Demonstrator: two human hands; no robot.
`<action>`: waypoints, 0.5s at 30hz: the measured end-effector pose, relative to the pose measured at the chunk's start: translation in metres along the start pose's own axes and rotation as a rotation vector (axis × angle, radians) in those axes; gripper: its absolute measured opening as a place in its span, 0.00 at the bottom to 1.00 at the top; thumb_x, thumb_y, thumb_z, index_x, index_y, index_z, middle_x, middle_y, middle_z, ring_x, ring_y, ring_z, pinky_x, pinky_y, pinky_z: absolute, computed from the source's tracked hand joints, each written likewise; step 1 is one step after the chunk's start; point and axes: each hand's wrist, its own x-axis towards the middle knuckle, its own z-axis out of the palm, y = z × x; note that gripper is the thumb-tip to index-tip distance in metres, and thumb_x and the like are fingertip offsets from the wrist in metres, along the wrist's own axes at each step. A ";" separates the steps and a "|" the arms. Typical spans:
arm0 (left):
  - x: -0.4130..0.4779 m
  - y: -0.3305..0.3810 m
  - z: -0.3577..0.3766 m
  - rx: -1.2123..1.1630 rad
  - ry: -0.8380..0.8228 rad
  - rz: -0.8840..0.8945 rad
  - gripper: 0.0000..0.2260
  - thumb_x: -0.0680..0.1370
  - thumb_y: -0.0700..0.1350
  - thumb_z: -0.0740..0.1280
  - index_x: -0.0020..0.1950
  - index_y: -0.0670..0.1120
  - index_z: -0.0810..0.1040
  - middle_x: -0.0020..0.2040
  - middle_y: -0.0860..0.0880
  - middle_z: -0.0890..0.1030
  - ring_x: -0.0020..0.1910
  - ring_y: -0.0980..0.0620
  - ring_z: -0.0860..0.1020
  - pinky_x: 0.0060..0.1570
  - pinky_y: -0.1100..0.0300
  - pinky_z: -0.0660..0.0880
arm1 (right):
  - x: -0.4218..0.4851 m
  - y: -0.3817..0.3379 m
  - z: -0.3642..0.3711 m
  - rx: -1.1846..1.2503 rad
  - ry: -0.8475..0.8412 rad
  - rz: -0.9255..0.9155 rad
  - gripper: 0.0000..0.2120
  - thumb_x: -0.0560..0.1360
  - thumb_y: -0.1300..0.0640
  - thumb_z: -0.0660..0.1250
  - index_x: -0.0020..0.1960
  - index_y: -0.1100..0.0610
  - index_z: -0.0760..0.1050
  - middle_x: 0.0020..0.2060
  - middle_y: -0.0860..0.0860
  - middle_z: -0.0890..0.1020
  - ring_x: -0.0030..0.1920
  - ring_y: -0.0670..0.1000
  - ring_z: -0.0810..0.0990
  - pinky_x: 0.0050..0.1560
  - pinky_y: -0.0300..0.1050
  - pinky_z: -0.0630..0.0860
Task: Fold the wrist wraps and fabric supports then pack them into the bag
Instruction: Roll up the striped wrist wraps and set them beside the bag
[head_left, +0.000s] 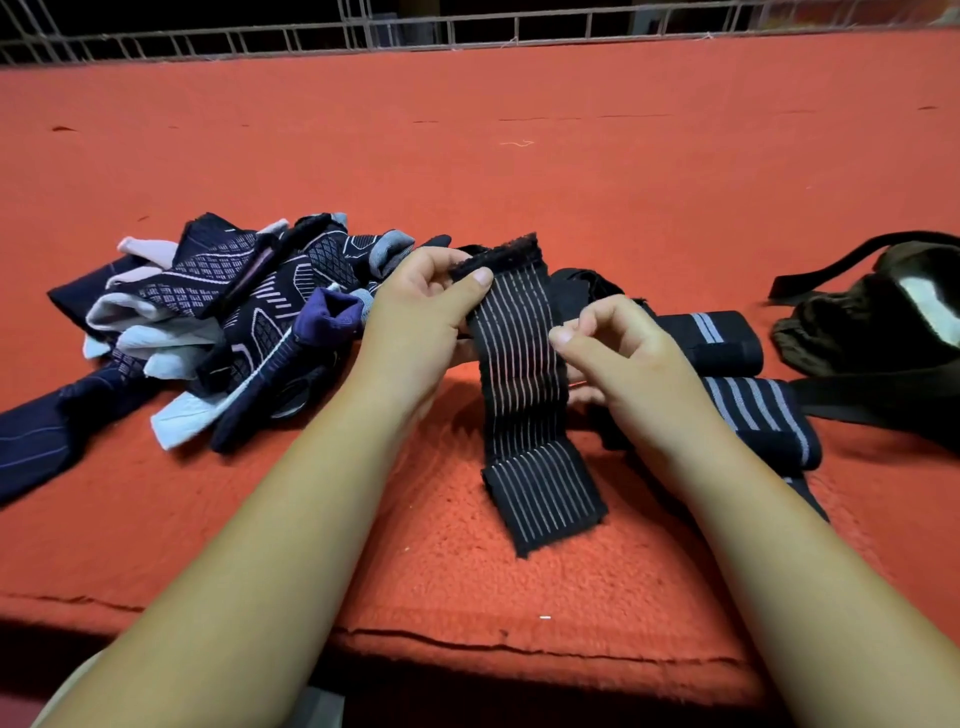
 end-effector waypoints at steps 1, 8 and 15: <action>0.000 0.000 0.001 0.004 0.006 0.010 0.03 0.84 0.41 0.71 0.56 0.47 0.78 0.34 0.58 0.79 0.36 0.57 0.80 0.31 0.60 0.77 | 0.002 0.003 -0.001 -0.018 0.003 0.018 0.10 0.80 0.54 0.75 0.53 0.55 0.74 0.45 0.46 0.82 0.44 0.48 0.80 0.45 0.52 0.82; 0.000 0.000 -0.002 0.082 -0.005 0.116 0.05 0.81 0.42 0.74 0.51 0.52 0.82 0.43 0.50 0.76 0.44 0.53 0.77 0.41 0.54 0.77 | 0.004 0.011 -0.001 -0.091 -0.038 0.112 0.07 0.83 0.52 0.71 0.50 0.54 0.84 0.35 0.49 0.79 0.37 0.48 0.78 0.41 0.48 0.77; -0.011 0.003 -0.005 0.253 -0.232 0.236 0.06 0.78 0.35 0.75 0.52 0.43 0.83 0.52 0.42 0.85 0.50 0.46 0.83 0.59 0.47 0.81 | 0.014 0.016 -0.007 0.047 0.099 0.146 0.08 0.85 0.56 0.68 0.54 0.55 0.86 0.36 0.48 0.81 0.35 0.44 0.77 0.48 0.53 0.80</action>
